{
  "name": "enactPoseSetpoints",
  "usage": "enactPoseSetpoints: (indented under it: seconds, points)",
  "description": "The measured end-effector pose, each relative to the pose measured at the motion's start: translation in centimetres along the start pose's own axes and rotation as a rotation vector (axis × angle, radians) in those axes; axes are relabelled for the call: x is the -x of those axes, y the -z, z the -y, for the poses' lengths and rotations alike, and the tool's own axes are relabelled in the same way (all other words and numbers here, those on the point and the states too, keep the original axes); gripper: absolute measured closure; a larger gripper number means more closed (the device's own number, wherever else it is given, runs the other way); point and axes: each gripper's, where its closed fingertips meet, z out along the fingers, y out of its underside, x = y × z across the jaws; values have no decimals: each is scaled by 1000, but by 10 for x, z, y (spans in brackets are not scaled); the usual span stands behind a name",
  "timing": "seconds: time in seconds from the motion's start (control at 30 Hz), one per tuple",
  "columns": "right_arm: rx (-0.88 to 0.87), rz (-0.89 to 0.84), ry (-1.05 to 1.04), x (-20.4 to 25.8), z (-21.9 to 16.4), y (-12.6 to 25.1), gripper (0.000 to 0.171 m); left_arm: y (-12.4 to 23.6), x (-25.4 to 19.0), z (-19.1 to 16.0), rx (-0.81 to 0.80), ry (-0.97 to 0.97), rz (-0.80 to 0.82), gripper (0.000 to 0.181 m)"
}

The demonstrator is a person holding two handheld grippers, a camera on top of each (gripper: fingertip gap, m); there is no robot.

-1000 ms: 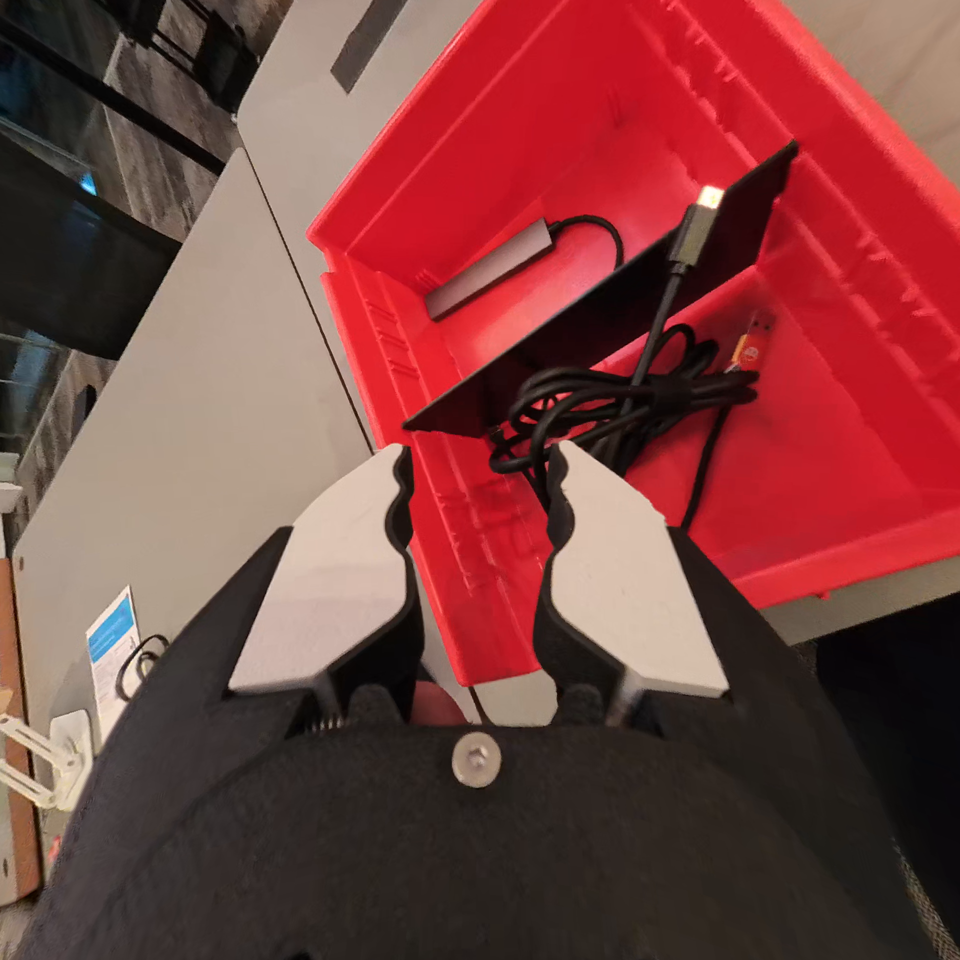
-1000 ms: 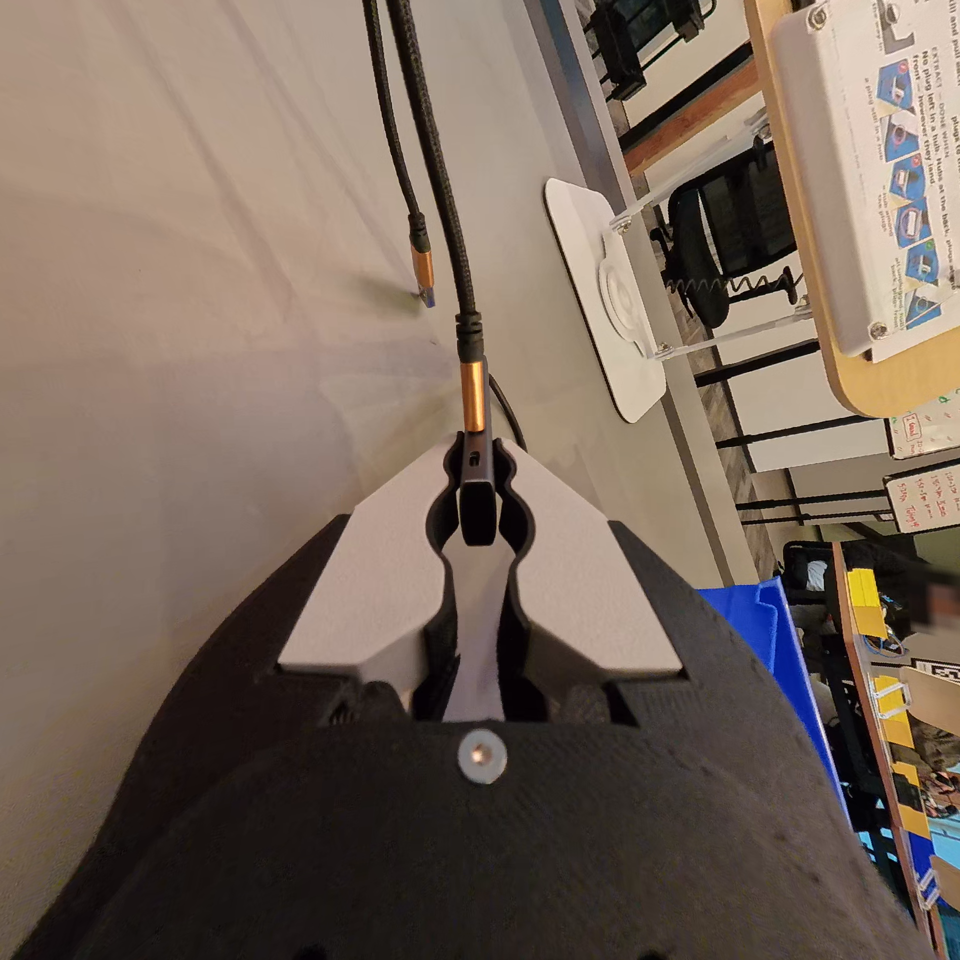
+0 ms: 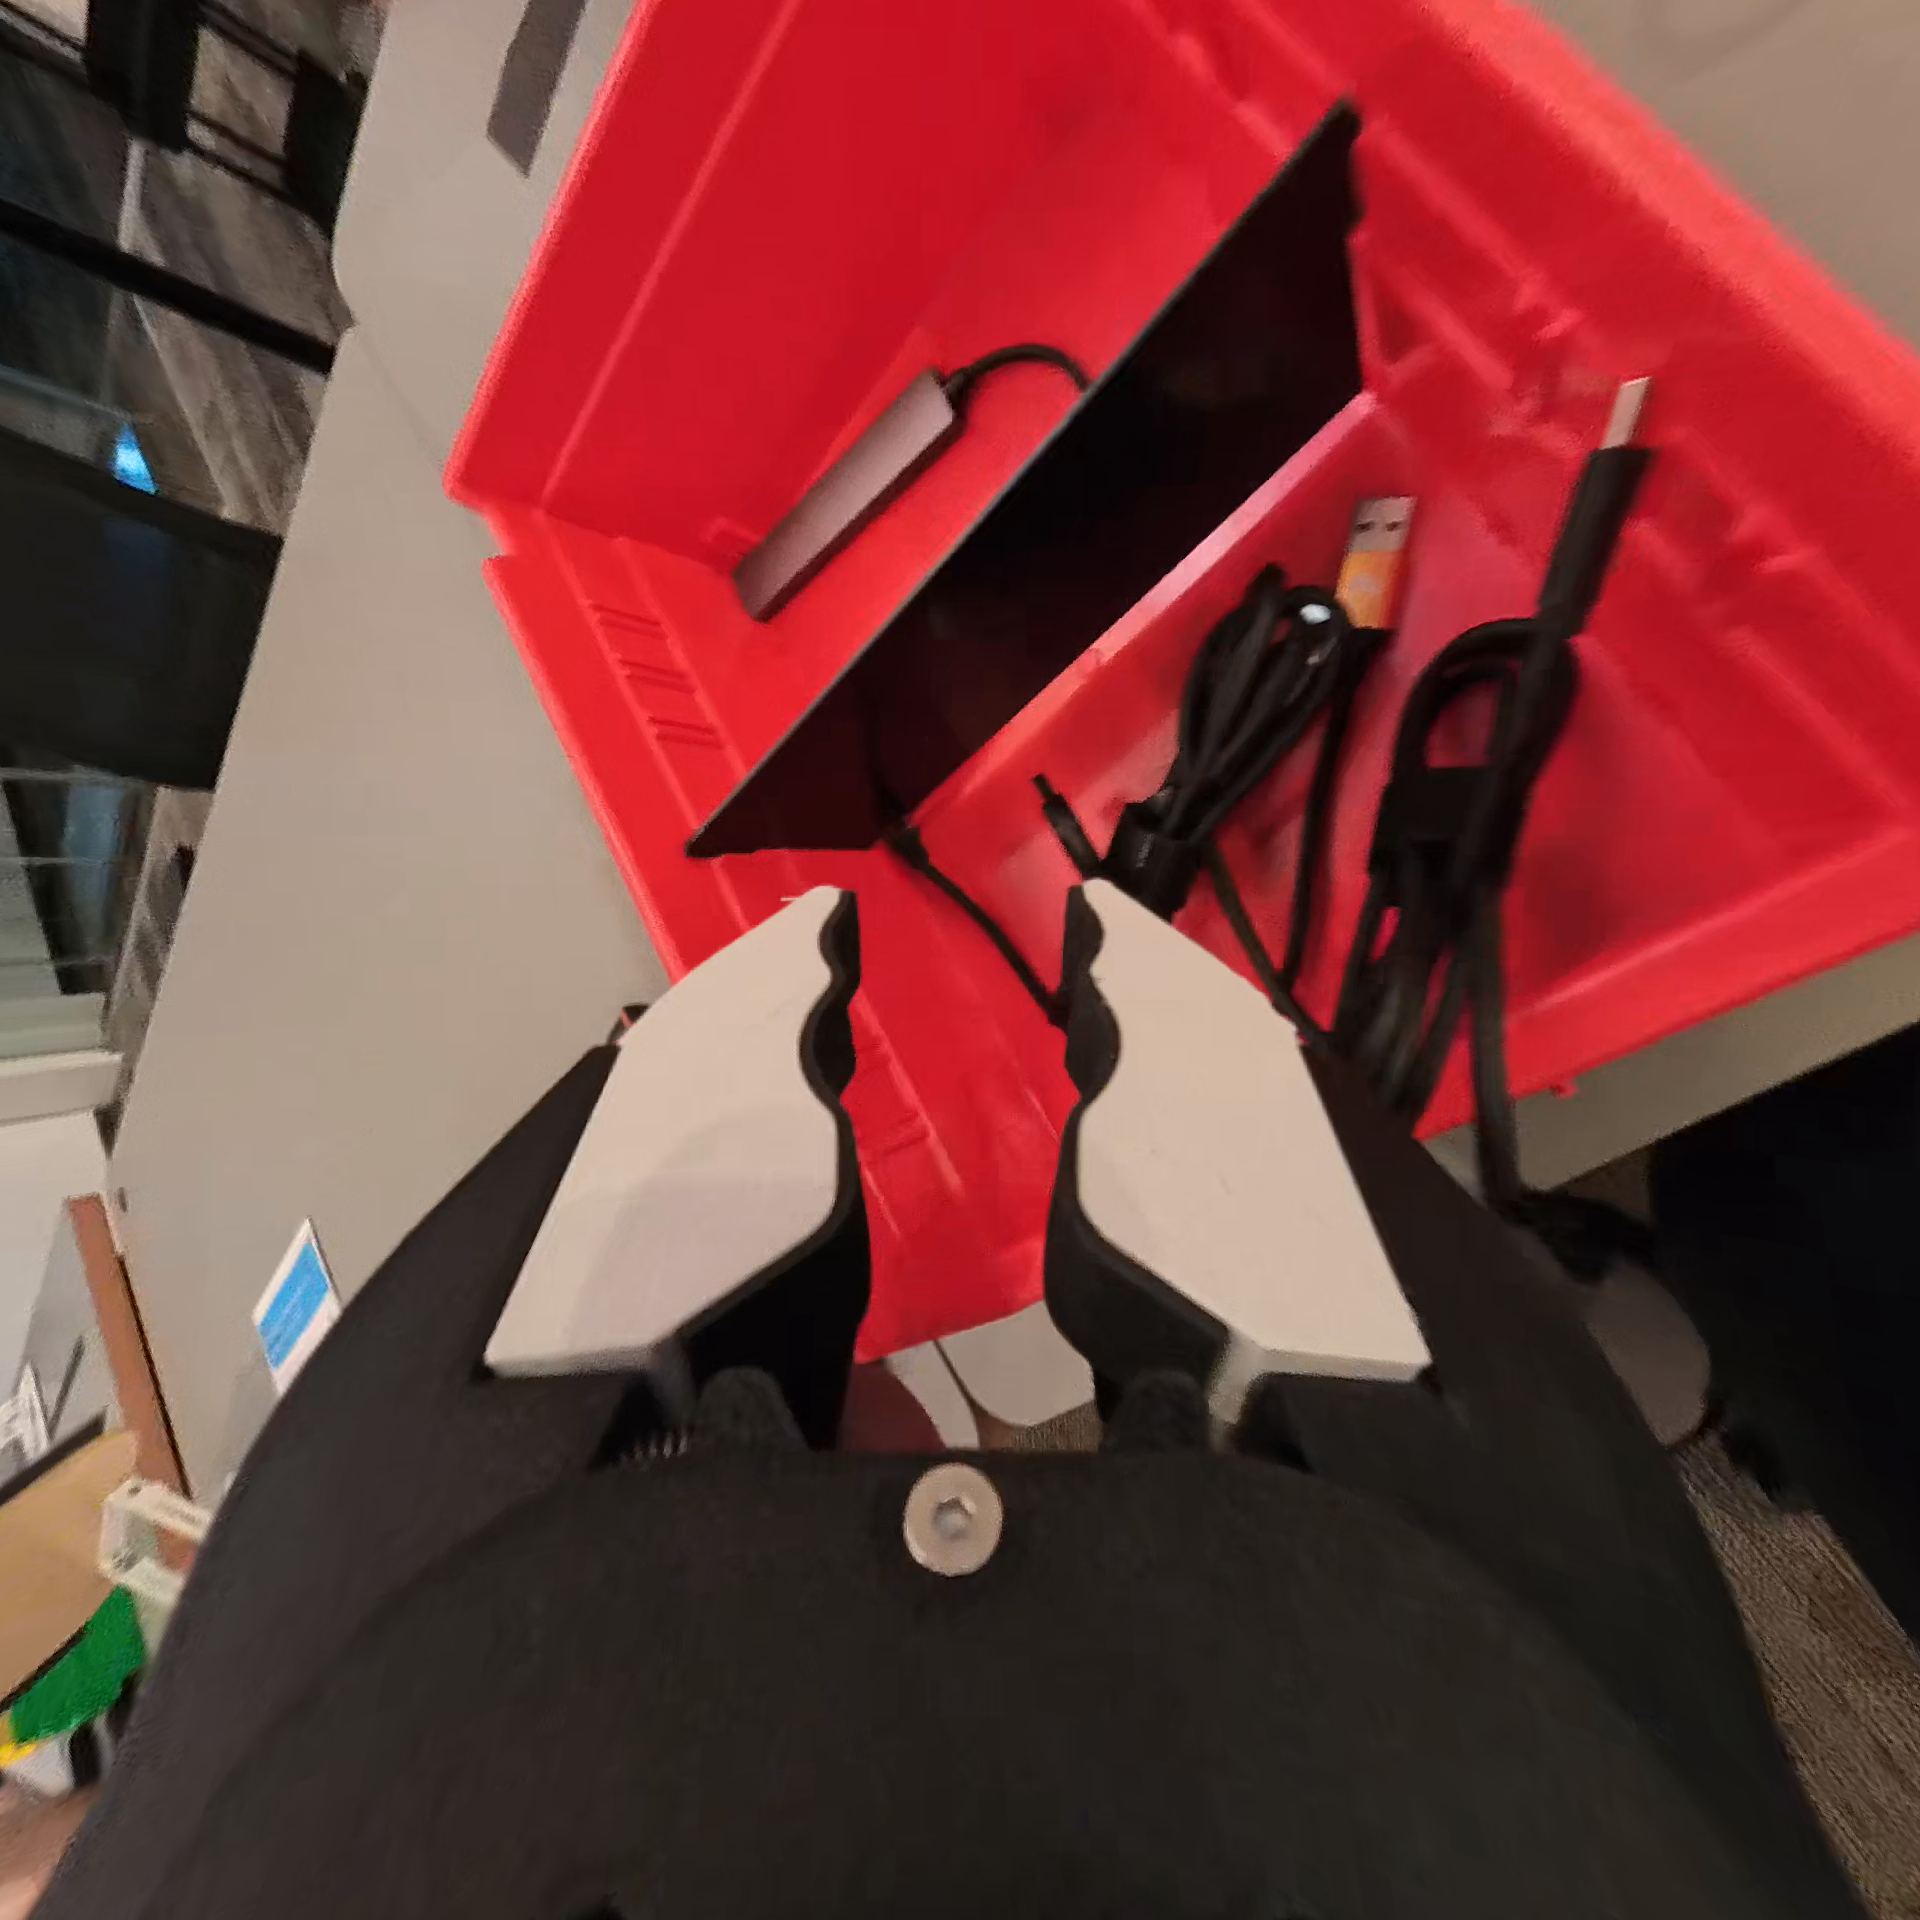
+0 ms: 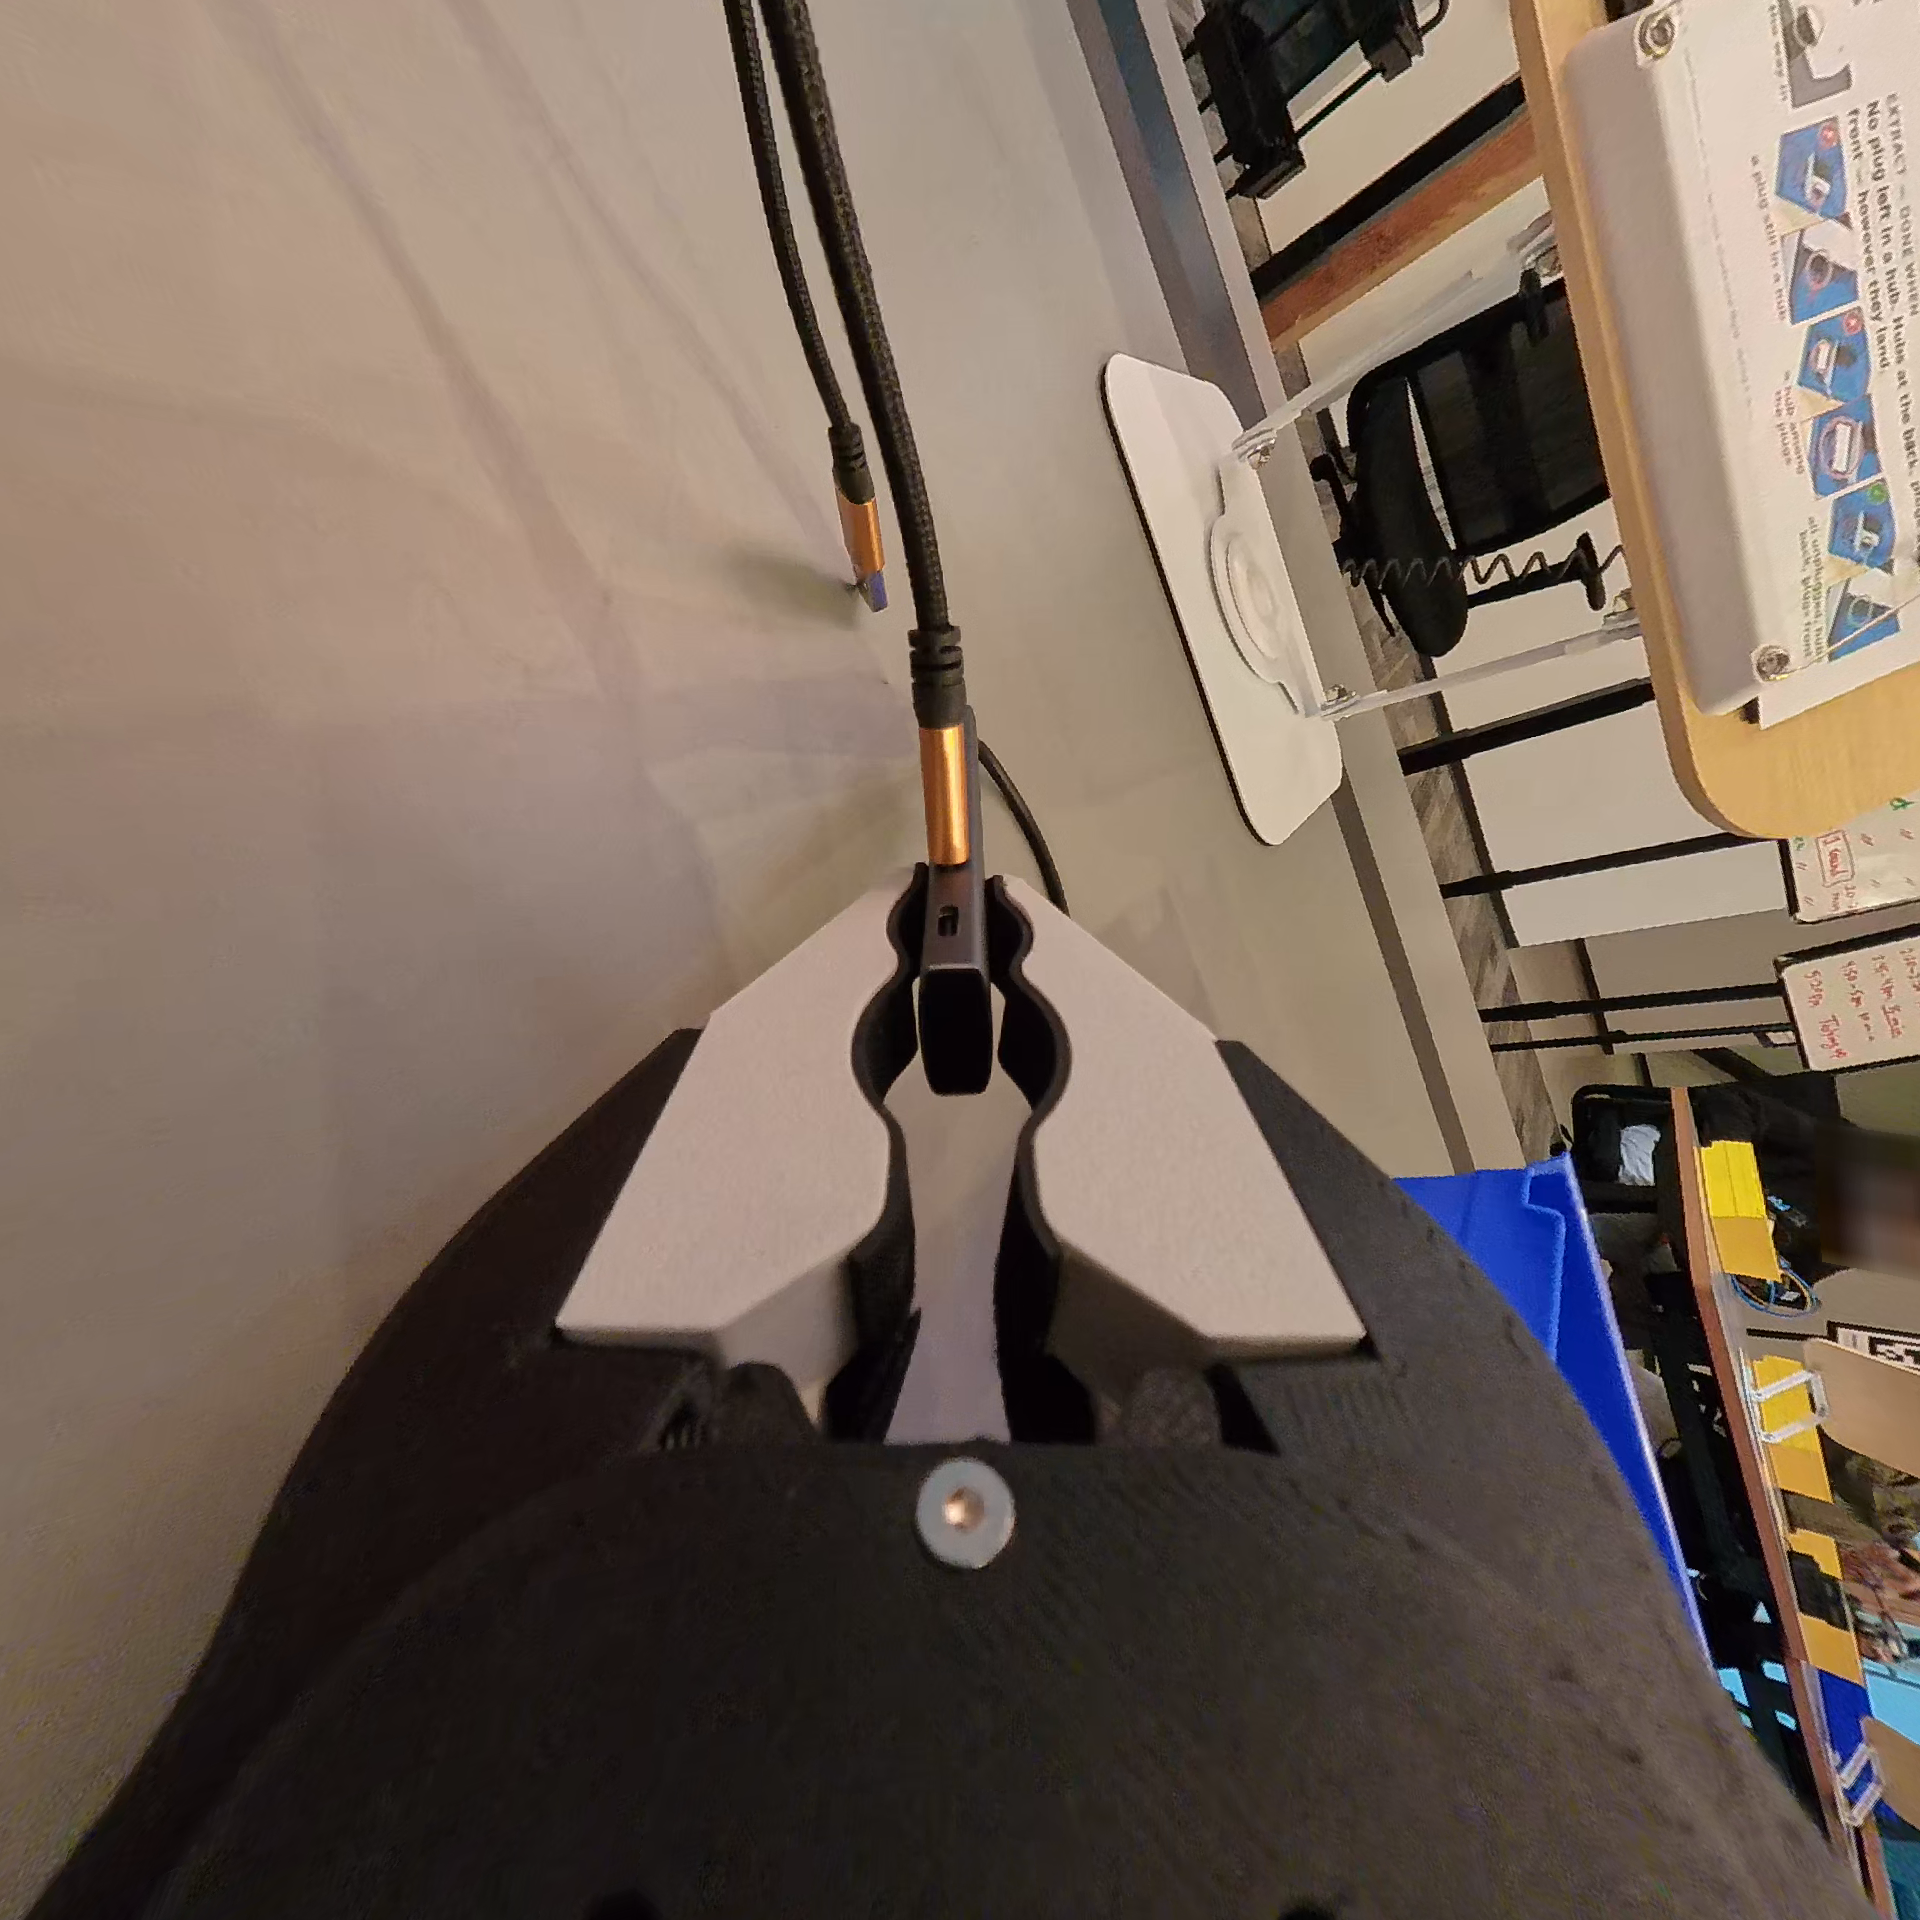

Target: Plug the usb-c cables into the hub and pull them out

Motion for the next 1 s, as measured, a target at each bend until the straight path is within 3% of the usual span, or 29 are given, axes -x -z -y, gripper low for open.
enactPoseSetpoints:
  seconds: [0.17, 0.27, 0.47, 0.83, 1.0]
  points:
    - [1, -2, -3, 1, 1, -1, 164, -37, 10, -31, 212, 57, -58, 155]
    - [0, 0, -3, 1, 0, 0, 165, -59, 19, -31, 257, 123, -41, 165]
    - [-6, 0, -13, 1, -2, 1, 164, -90, 9, -49, 437, 183, -82, 153]
    - [-27, -3, -35, 0, -4, 0, 165, -107, 5, -61, 525, 229, -40, 158]
    - [-32, -5, -44, 0, -4, 0, 165, -113, 4, -63, 509, 329, -49, 173]
